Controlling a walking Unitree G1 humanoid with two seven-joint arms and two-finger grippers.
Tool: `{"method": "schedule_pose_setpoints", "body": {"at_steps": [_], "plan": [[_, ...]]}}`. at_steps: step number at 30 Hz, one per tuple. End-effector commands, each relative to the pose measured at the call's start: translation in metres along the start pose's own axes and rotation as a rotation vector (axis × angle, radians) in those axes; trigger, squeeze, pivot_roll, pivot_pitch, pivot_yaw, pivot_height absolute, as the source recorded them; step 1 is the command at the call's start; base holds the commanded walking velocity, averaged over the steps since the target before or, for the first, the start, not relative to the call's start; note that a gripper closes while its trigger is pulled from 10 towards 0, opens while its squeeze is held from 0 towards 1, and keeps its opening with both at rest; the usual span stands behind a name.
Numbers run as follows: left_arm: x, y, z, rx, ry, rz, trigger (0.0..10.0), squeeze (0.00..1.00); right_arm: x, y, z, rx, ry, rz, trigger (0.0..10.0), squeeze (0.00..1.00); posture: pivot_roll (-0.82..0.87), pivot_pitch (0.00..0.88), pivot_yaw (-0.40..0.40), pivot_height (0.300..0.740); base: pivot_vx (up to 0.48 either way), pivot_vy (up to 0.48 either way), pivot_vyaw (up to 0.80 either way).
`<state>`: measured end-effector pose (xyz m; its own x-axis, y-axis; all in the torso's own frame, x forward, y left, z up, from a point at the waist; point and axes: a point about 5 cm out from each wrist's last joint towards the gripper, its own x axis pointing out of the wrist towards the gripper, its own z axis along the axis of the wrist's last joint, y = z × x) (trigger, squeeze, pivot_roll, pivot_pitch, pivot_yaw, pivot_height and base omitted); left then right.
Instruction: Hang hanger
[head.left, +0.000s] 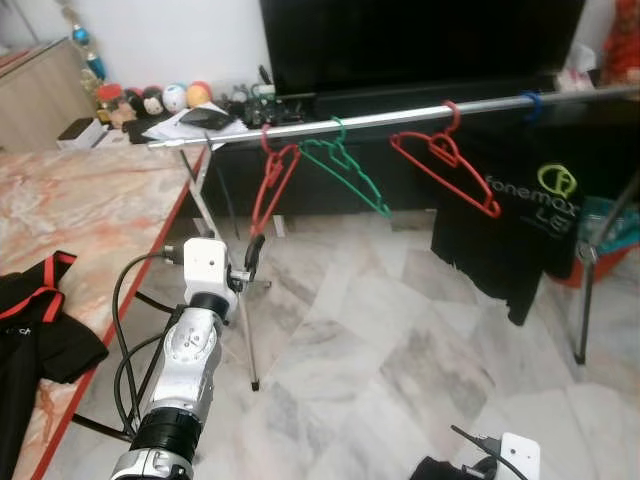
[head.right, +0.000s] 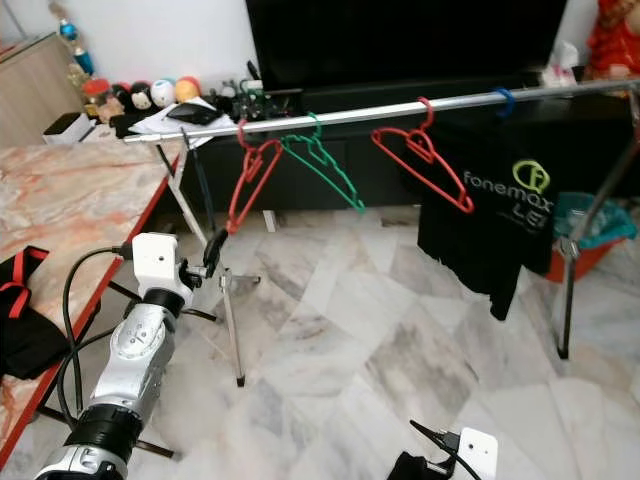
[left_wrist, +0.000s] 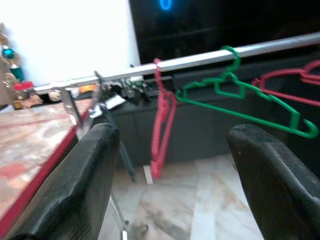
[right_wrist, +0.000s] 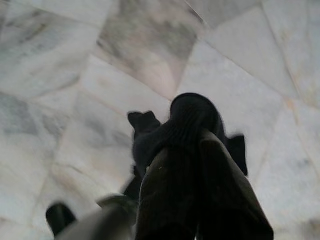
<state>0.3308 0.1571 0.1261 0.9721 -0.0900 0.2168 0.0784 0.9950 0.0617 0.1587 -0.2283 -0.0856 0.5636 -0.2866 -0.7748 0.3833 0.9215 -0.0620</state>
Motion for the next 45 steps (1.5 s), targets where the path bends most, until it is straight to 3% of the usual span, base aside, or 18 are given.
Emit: {"method": "schedule_pose_setpoints", "body": {"at_steps": [1, 17, 31, 37, 45], "plan": [[-0.004, 0.012, -0.005, 0.011, 0.030, 0.028, 10.0, 0.00, -0.001, 0.011, -0.003, 0.018, -0.001, 0.030, 10.0, 0.00, -0.24, 0.000, 0.091, 0.740, 0.285, 0.000, 0.00], [-0.007, 0.003, -0.011, -0.040, 0.033, 0.079, 10.0, 0.00, 0.002, 0.000, 0.008, -0.042, -0.013, 0.031, 10.0, 0.00, -0.24, 0.000, -0.001, 0.740, 0.286, 0.000, 0.00], [-0.002, -0.015, -0.009, -0.083, 0.069, -0.149, 10.0, 0.00, 0.002, 0.007, 0.007, -0.035, 0.008, 0.026, 10.0, 0.00, -0.24, 0.000, 0.039, 0.740, 0.287, 0.000, 0.00], [0.000, -0.024, -0.011, -0.098, 0.094, -0.201, 10.0, 0.00, 0.002, 0.010, 0.008, -0.019, 0.008, 0.027, 10.0, 0.00, -0.25, 0.000, 0.050, 0.740, 0.284, 0.000, -0.66], [0.000, -0.025, -0.012, -0.092, 0.112, -0.202, 10.0, 0.00, 0.002, 0.011, 0.007, -0.031, 0.006, 0.037, 10.0, 0.00, -0.25, 0.000, 0.048, 0.740, 0.285, 0.000, 0.00]]}}
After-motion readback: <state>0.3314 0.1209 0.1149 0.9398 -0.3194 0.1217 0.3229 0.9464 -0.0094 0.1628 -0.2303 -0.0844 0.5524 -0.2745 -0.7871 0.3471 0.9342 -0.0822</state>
